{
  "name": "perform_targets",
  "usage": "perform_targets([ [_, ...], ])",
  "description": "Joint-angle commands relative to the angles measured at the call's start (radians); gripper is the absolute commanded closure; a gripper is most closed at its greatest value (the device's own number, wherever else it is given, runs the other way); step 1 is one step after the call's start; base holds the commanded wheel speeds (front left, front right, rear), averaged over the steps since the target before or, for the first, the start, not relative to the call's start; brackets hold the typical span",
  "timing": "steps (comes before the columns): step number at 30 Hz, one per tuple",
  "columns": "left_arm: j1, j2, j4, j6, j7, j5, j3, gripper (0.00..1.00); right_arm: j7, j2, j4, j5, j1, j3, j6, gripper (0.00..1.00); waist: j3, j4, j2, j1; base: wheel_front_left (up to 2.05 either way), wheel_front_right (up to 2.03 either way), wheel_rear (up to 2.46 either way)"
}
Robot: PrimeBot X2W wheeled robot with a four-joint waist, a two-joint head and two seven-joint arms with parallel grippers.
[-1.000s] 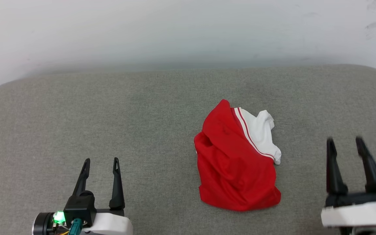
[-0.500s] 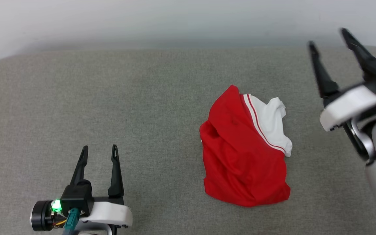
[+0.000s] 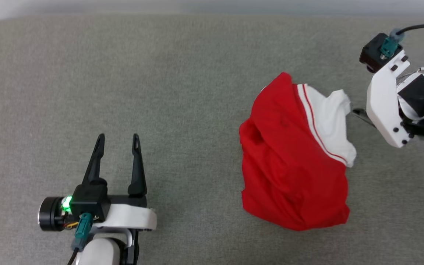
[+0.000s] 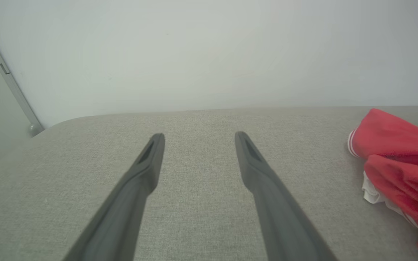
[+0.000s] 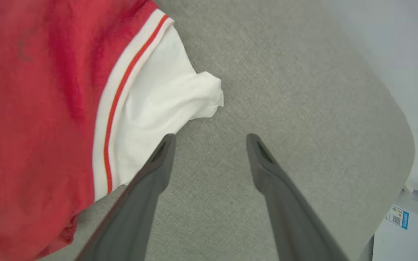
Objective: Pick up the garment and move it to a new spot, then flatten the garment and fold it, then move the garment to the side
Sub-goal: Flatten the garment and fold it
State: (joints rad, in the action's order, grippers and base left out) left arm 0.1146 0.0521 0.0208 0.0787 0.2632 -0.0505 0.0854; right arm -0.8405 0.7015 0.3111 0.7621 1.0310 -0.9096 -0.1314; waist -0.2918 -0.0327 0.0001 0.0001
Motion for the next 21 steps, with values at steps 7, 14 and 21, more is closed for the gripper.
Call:
perform_targets([
  [7,0.065,-0.002,-0.008,0.01,0.002,-0.03,0.032,0.0,-0.076,-0.052,0.132,0.069,0.062,-0.048,0.001,0.0,-0.12,-0.053,-0.0001,-0.0001,0.0,0.0,0.0],
  [14,0.099,-0.002,-0.001,0.02,0.002,-0.042,0.051,0.0,-0.026,-0.122,0.243,0.096,-0.016,-0.149,0.001,0.0,-0.154,-0.07,-0.0001,-0.0001,0.0,0.0,0.0],
  [21,0.075,-0.002,0.017,0.018,0.002,-0.031,0.036,0.0,0.14,-0.101,0.26,0.079,0.039,-0.21,0.001,1.0,-0.103,-0.044,-0.0001,-0.0001,0.0,0.0,0.0],
])
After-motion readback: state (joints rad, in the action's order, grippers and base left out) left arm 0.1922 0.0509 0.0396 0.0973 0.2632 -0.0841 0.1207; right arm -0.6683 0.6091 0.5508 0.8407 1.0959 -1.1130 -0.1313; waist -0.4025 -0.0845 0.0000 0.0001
